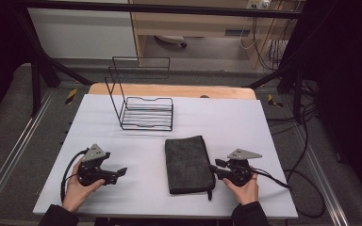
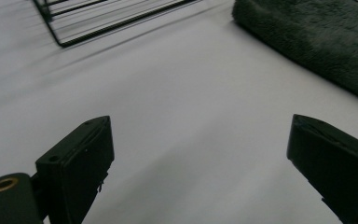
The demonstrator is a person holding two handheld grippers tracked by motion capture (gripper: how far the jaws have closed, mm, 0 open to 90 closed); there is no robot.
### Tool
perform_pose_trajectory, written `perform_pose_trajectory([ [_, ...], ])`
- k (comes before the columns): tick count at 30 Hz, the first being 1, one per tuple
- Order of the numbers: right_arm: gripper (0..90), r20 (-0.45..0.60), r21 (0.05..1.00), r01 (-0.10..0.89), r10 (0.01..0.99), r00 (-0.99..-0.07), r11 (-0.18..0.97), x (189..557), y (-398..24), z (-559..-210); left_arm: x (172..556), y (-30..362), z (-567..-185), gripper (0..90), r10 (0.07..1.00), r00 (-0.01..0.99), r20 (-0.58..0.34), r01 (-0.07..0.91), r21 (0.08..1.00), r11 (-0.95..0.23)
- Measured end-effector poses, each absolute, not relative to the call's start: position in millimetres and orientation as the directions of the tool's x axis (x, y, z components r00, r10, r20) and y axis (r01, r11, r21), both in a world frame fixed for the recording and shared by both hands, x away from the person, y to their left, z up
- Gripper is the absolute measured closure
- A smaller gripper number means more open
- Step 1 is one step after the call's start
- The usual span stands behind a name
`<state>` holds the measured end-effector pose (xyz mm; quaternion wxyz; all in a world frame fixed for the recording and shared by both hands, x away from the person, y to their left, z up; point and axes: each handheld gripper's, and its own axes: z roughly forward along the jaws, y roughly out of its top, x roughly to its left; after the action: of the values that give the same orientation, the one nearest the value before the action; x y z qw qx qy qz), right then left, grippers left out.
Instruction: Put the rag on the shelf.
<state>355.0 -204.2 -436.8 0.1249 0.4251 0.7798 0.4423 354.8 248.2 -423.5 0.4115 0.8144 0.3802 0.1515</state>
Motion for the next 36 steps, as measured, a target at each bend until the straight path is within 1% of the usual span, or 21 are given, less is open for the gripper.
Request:
perform_pose_trajectory([
  [3, 54.9, 0.167, 0.796, 0.545, 0.770, -0.616, 0.263, 367.2, -198.9, -438.4, 352.8, 224.8, -421.5, 7.8, 0.734, 0.675, -0.080, 0.505, 0.775, -0.380],
  [7, 54.9, 0.167, 0.773, 0.567, 0.771, -0.615, 0.285, 377.7, -193.3, -444.8, 350.7, 190.6, -421.2, 10.2, 0.716, 0.690, -0.105, 0.514, 0.767, -0.383],
  [10, 54.9, 0.155, 0.765, 0.569, 0.771, -0.618, 0.302, 375.4, -192.6, -448.2, 348.6, 164.1, -423.2, 13.3, 0.705, 0.702, -0.104, 0.515, 0.758, -0.401],
  [14, 53.2, 0.137, 0.772, 0.553, 0.769, -0.624, 0.312, 369.2, -193.9, -449.3, 346.3, 134.7, -427.2, 18.6, 0.687, 0.713, -0.140, 0.534, 0.743, -0.403],
  [16, 53.0, 0.154, 0.774, 0.560, 0.770, -0.620, 0.296, 367.7, -196.5, -451.1, 344.5, 123.5, -428.8, 22.3, 0.684, 0.712, -0.155, 0.544, 0.738, -0.399],
  [18, 53.9, 0.168, 0.769, 0.571, 0.771, -0.614, 0.287, 367.5, -198.4, -453.3, 343.2, 114.7, -430.8, 25.0, 0.684, 0.710, -0.165, 0.551, 0.735, -0.395],
  [21, 57.5, 0.183, 0.768, 0.577, 0.767, -0.615, 0.279, 367.8, -198.0, -455.7, 340.5, 104.2, -435.7, 29.0, 0.681, 0.712, -0.172, 0.562, 0.721, -0.406],
  [23, 58.9, 0.193, 0.761, 0.587, 0.768, -0.611, 0.276, 367.1, -196.6, -456.8, 337.0, 98.3, -440.0, 34.4, 0.671, 0.720, -0.176, 0.565, 0.710, -0.420],
  [24, 59.9, 0.197, 0.759, 0.591, 0.769, -0.609, 0.273, 367.0, -196.2, -457.3, 334.9, 95.4, -442.1, 35.2, 0.669, 0.722, -0.176, 0.568, 0.702, -0.429],
  [28, 66.2, 0.221, 0.752, 0.605, 0.764, -0.606, 0.262, 366.2, -195.0, -458.1, 327.8, 89.1, -448.2, 42.6, 0.686, 0.707, -0.169, 0.575, 0.703, -0.418],
  [29, 66.6, 0.225, 0.750, 0.609, 0.766, -0.603, 0.258, 365.8, -194.5, -458.2, 327.2, 89.1, -448.1, 43.3, 0.691, 0.702, -0.174, 0.581, 0.702, -0.413],
  [36, 69.1, 0.240, 0.742, 0.621, 0.765, -0.597, 0.252, 367.1, -193.8, -459.5, 322.5, 84.9, -448.8, 56.2, 0.714, 0.667, -0.211, 0.624, 0.682, -0.382],
])
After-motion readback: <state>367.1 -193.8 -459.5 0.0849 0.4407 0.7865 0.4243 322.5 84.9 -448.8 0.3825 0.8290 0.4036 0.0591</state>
